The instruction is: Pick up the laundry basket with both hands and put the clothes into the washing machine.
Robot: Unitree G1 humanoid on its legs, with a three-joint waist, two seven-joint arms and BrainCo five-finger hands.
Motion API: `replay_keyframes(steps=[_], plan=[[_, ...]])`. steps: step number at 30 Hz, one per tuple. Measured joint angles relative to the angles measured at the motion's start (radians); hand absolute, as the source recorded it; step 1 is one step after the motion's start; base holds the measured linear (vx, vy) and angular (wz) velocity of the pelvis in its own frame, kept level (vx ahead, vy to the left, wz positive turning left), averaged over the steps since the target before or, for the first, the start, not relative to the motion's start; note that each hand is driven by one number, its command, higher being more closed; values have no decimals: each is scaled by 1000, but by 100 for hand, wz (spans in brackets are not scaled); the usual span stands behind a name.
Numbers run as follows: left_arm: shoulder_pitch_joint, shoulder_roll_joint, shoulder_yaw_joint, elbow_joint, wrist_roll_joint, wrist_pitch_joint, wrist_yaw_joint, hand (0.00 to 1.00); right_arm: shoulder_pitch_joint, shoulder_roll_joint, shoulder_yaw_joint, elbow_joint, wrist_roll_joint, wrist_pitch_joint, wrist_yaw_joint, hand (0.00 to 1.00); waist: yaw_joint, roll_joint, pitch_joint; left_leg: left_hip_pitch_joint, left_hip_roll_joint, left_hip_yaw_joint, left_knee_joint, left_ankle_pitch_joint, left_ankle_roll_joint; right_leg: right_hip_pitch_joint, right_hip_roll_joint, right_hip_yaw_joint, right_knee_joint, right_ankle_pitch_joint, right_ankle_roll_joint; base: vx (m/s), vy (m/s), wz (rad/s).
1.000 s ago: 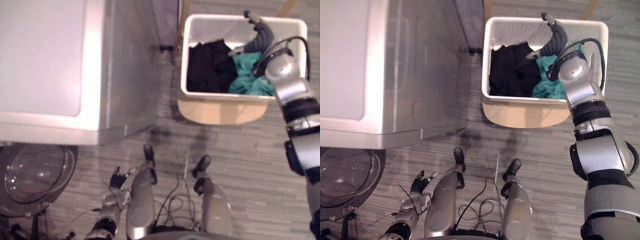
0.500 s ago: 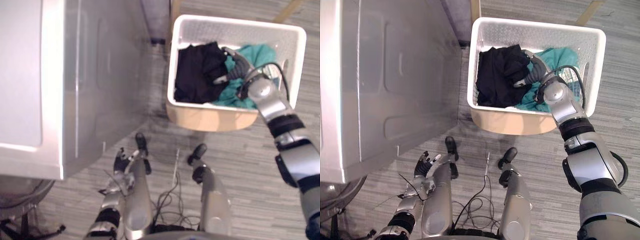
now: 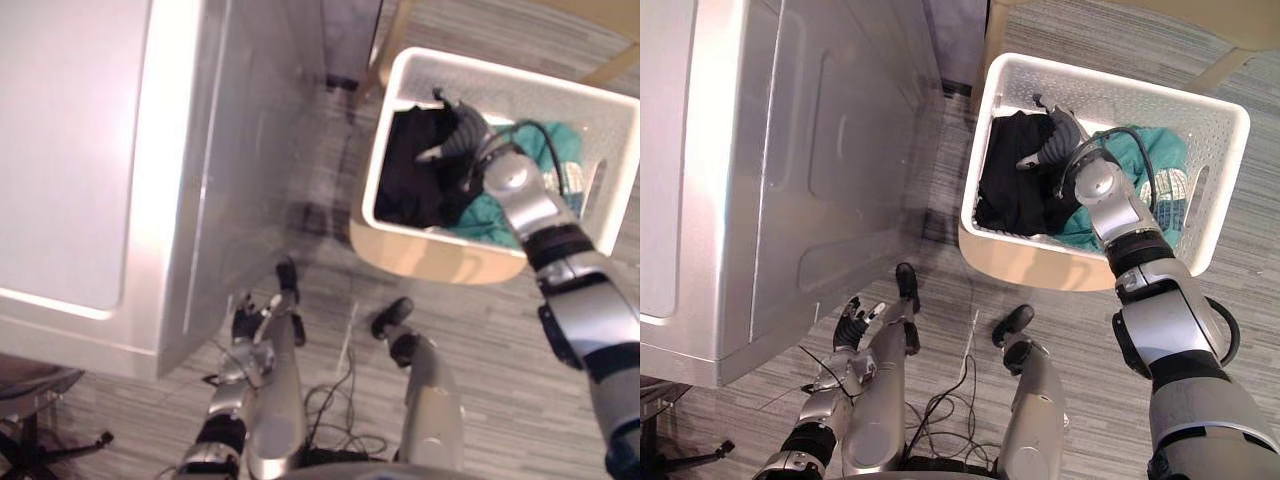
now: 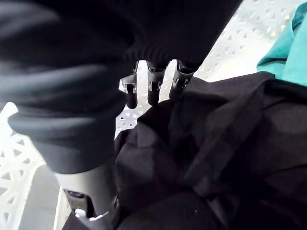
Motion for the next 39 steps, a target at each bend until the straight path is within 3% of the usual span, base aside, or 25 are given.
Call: replay_keyframes(steps=[5,13,14,20,24,28,34,39], plan=[[0,0,8,-27,-8,0,1,0,-1,5,0,21,10,2,-3,0,5,0,0,-47,1,-36,12,0,0,-11,-8,-43,36,-27,-6,21,-64,25],[7,3,21,-163,-38,0,2,0,-25,-4,0,20,6,-5,-43,0,19,-19,-10,-206,14,-82,103,2,-3,-129,-33,-71,138,-46,-18,6,-110,8],[9,4,23,-183,-39,-1,3,0,-25,-4,0,20,6,-5,-46,100,20,-32,-17,-236,13,-84,131,1,-2,-150,-44,-71,162,-70,-20,-32,-164,10],[18,-1,43,-266,-47,0,6,0,-51,-25,-5,12,6,-21,-79,100,18,-46,-25,-388,19,-120,276,-36,3,-226,-65,-76,237,-216,-35,-91,-165,10],[42,-1,67,-311,-58,-1,21,0,-45,2,-5,14,-4,-21,-83,100,22,-47,-27,-428,33,-137,314,-48,6,-250,-67,-85,280,-224,-46,-90,-88,0],[82,0,91,-312,-69,-1,24,0,25,51,1,14,-4,-4,-78,100,28,-72,-59,-426,34,-136,312,-44,10,-248,-70,-85,284,-223,-48,3,-70,3],[87,6,97,-221,-71,2,25,0,77,95,40,27,13,43,-61,100,28,-74,-65,-310,25,-123,287,-27,7,-137,-73,-94,262,-222,-47,71,-92,9],[86,16,96,-102,-68,6,20,0,141,116,-20,-16,94,45,-64,100,10,-75,-66,-132,15,-89,216,-20,1,13,-69,-93,212,-218,-39,55,-98,5]])
